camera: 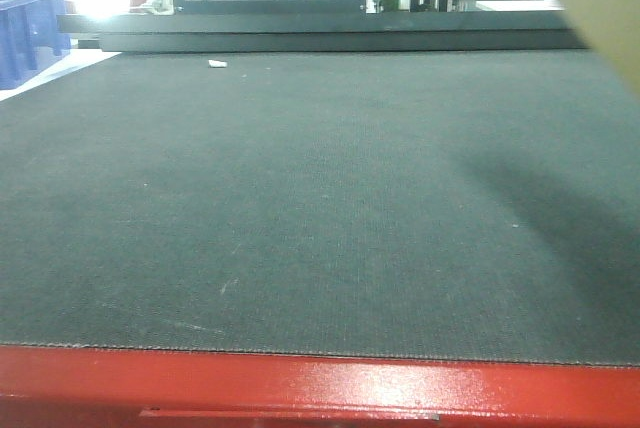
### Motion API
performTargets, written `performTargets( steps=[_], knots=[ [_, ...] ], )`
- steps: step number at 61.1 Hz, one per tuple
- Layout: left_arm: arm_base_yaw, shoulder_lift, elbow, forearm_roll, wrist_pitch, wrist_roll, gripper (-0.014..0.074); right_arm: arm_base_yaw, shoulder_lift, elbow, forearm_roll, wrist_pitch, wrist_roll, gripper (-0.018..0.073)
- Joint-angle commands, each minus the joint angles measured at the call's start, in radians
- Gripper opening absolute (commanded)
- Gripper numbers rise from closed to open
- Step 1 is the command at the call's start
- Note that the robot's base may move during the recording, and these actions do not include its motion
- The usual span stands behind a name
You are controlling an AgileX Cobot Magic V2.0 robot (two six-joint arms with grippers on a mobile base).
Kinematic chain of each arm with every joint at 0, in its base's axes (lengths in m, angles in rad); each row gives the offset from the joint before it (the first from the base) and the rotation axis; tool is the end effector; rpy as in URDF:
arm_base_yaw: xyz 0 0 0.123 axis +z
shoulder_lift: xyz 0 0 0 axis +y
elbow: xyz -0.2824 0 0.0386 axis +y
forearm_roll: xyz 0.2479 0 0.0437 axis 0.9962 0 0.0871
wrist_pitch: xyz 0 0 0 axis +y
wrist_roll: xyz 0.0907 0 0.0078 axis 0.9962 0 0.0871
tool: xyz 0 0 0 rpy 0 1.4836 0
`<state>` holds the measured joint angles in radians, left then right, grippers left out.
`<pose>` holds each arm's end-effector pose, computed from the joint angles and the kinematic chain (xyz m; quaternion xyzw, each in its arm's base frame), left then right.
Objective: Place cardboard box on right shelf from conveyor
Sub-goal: 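Close the right gripper on the box and lift it off the belt, then hold the box in the right gripper while driving to the shelf rack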
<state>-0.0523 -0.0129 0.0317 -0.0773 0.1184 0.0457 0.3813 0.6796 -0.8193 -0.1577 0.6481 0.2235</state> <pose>0.0566 -0.0038 0.1923 0.0108 0.7244 -0.0320 0.6886 0.1210 0.0392 0.3716 -0.0927 0.8320 0.0907 0.5394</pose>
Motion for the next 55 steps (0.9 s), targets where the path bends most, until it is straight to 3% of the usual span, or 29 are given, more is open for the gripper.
performTargets(
  steps=[1, 20, 55],
  knots=[
    [0.0, -0.014, 0.008, -0.006, -0.088, 0.0, -0.0116, -0.003, -0.077, -0.032, -0.009, -0.072, -0.01, 0.0195],
    [0.0, -0.014, 0.008, -0.006, -0.088, 0.0, -0.0116, -0.003, -0.223, -0.033, -0.009, -0.088, -0.01, 0.0195],
    [0.0, -0.014, 0.008, -0.006, -0.088, 0.0, -0.0116, -0.003, -0.223, -0.033, -0.009, -0.081, -0.01, 0.0195]
  ],
)
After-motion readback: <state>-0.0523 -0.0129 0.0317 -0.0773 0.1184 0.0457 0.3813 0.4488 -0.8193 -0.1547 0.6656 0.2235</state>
